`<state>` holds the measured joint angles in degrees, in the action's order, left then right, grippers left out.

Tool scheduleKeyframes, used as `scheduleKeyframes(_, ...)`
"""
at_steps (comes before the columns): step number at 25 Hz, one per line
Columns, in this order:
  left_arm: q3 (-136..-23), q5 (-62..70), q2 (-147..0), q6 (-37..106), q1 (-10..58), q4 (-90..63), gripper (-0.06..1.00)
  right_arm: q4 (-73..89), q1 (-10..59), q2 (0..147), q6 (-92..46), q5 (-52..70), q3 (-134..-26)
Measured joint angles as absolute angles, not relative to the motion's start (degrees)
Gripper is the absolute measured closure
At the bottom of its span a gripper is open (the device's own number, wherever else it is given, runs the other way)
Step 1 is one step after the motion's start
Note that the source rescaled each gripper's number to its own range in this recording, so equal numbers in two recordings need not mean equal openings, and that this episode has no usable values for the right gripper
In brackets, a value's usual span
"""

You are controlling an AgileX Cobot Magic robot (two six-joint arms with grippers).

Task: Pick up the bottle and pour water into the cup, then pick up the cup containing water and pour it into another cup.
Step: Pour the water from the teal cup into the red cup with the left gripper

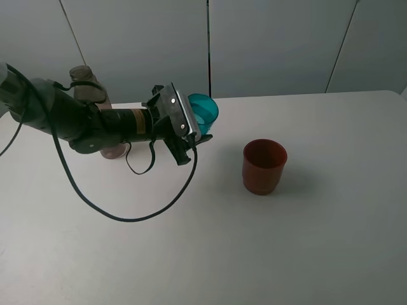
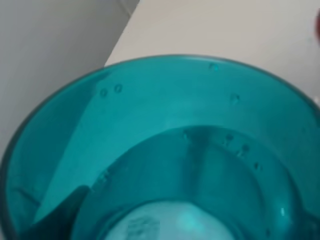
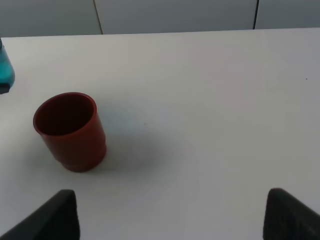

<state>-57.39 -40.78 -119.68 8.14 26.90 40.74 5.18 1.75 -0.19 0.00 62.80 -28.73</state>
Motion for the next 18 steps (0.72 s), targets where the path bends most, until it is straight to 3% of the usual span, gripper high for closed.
scheduleKeyframes(18,-61.8,-29.0,-117.3,9.1,35.3,43.9,0.69,5.2,1.8,-0.2,0.0,62.8,-28.7)
